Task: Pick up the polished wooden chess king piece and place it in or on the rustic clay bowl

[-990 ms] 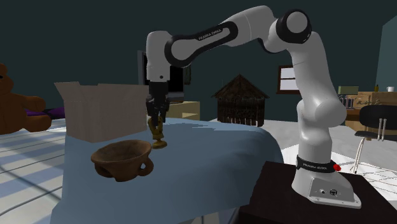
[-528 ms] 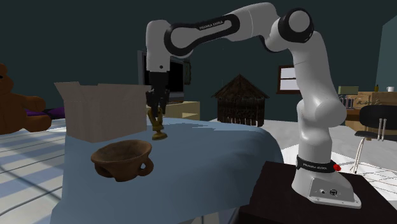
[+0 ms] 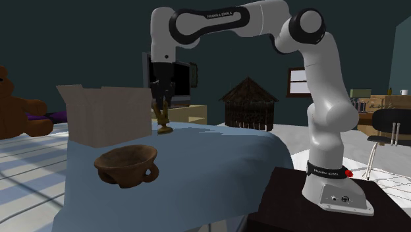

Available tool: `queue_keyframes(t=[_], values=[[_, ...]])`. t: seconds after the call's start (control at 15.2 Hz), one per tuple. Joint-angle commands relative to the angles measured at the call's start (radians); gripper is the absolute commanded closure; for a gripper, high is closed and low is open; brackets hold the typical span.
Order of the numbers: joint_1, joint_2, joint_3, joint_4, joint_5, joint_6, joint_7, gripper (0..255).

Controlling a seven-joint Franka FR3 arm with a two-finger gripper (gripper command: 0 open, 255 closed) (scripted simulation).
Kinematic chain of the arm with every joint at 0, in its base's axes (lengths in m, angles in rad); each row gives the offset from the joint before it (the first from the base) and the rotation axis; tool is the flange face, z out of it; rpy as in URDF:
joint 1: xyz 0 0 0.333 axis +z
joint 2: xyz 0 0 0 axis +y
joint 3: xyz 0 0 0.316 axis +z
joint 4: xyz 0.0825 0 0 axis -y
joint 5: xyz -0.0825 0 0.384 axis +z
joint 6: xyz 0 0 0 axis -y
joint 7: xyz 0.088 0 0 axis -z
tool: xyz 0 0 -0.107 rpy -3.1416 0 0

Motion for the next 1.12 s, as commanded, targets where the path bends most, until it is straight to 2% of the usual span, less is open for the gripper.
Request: queue_keyframes(t=[0.0, 0.46, 0.79, 1.06], values=[[0.001, 0.001, 0.001, 0.028, 0.000, -0.027, -0.002, 255], [0.006, 0.009, 0.002, 0.122, 0.000, -0.113, -0.008, 255], [0.093, 0.101, 0.041, 0.276, -0.037, -0.191, 0.101, 255], [0.180, 0.206, 0.062, 0.450, -0.077, -0.273, 0.181, 255]])
